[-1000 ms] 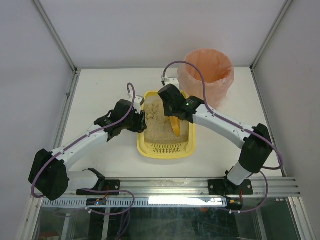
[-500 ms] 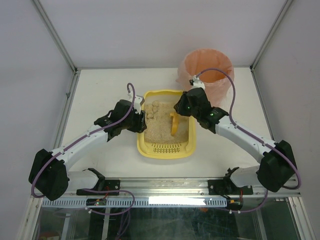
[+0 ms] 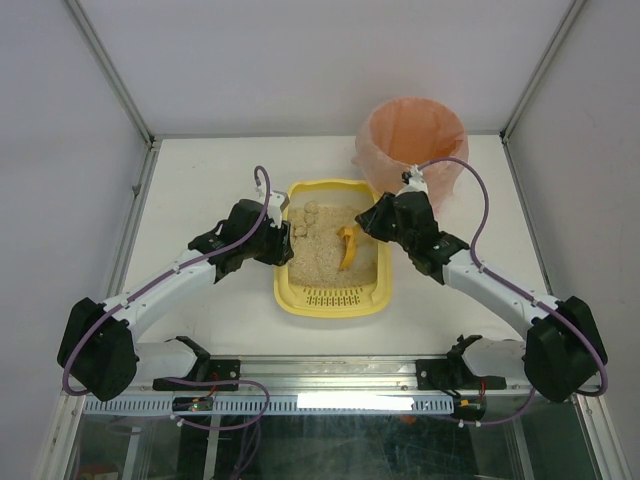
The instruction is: Clean the litter box
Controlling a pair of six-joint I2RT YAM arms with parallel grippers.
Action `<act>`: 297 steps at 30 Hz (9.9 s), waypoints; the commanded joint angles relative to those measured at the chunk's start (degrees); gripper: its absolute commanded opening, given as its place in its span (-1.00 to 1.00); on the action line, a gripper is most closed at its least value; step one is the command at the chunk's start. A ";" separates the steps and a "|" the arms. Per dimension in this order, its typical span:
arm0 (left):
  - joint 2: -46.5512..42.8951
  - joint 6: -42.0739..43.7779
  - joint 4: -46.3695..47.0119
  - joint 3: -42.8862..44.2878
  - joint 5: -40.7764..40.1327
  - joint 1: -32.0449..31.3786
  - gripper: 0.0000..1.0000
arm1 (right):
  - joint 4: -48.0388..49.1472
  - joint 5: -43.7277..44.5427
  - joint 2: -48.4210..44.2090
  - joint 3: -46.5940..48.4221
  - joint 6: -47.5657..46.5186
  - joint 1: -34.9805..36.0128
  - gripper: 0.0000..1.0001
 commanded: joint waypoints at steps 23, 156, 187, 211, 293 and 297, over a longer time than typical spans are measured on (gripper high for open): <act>1.52 -0.23 3.94 0.09 9.26 -1.70 -0.25 | 18.85 -7.65 5.28 -11.00 17.26 8.10 -1.00; -0.48 -0.64 3.45 0.84 3.25 0.42 0.26 | 59.32 -16.67 -13.91 -35.42 36.76 -25.27 -1.00; -0.51 -0.67 3.10 0.74 3.70 0.69 0.28 | 65.78 -20.69 -7.18 -33.57 41.42 -20.93 -1.00; -0.27 -0.37 2.92 1.08 3.70 0.78 0.28 | 52.60 -12.85 -18.61 -36.51 38.50 -22.10 -1.00; -0.80 1.53 -0.59 2.90 -3.02 1.11 0.57 | 4.21 1.74 1.83 36.85 -59.15 -15.98 -1.00; -0.84 1.22 0.39 2.77 -1.22 1.12 0.47 | 3.41 -4.28 -3.83 35.84 -38.97 -15.60 -1.00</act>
